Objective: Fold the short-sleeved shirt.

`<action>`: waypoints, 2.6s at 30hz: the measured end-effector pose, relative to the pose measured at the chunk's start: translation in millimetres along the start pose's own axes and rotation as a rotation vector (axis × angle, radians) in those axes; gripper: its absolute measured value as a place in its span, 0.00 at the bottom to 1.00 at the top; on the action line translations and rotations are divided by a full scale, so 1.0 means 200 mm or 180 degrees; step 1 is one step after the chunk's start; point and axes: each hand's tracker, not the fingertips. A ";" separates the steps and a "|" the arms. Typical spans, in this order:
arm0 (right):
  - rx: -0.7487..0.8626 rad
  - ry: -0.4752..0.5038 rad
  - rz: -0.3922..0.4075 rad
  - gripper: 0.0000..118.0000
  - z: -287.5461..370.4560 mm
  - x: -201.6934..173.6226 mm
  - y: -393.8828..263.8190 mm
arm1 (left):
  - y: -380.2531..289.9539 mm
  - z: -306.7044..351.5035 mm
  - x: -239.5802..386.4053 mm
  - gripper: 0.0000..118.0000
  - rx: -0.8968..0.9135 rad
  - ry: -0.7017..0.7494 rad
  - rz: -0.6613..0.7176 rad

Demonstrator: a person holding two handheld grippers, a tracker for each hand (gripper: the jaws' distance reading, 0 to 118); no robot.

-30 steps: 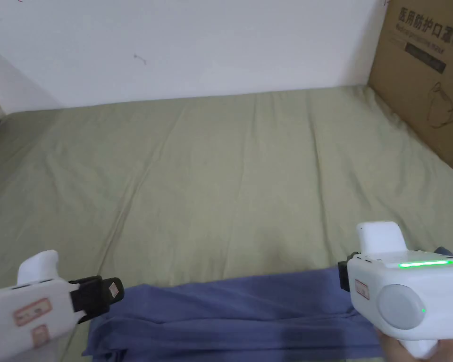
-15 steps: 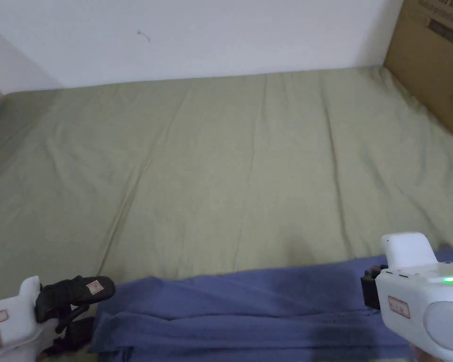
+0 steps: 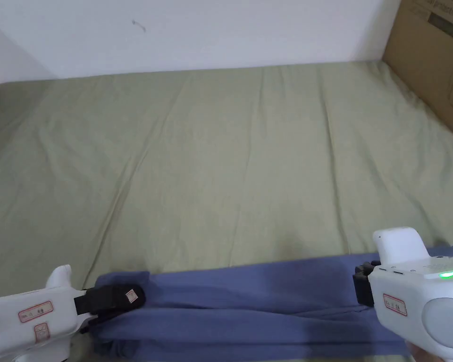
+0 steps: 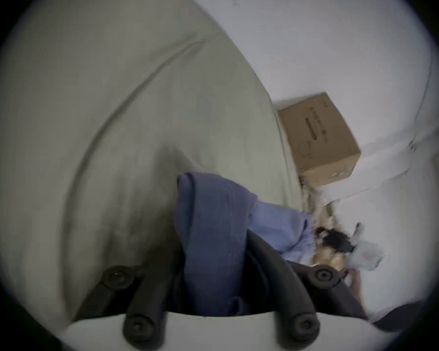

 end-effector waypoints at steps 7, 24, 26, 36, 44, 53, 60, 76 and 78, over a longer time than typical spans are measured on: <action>0.0107 0.0051 0.0011 0.01 0.06 0.00 0.02 | -0.04 0.32 0.26 0.08 0.0344 0.2075 -0.0887; 0.0147 0.0191 -0.0069 0.01 0.15 0.02 -0.04 | -0.18 -0.51 0.88 1.00 -0.0770 0.0086 -0.0310; 0.0163 0.0190 -0.0052 0.01 0.14 0.03 -0.04 | -0.18 -0.49 0.88 0.98 -0.0660 -0.0040 -0.0223; 0.0183 0.0256 -0.0178 0.01 0.11 0.05 -0.02 | -0.13 -0.21 0.71 0.01 -0.0089 0.1017 -0.0597; 0.0117 0.0245 -0.0168 0.01 0.10 0.07 -0.05 | -0.30 -0.44 0.75 0.01 -0.0707 0.0398 -0.0482; 0.0091 0.0244 -0.0196 0.01 0.11 0.08 -0.06 | -0.31 -0.58 0.74 0.01 -0.0750 0.0295 -0.0256; 0.0137 0.0268 -0.0183 0.01 0.14 0.08 -0.03 | -0.17 -0.21 0.53 0.01 -0.0496 -0.0110 0.0107; 0.0059 0.0288 -0.0159 0.01 0.08 0.07 -0.05 | -0.07 -0.16 -0.03 1.00 -0.0408 -0.1358 0.1031; 0.0040 0.0284 -0.0174 0.01 0.08 0.07 -0.04 | -0.09 -0.27 0.02 1.00 -0.0638 -0.1541 0.1029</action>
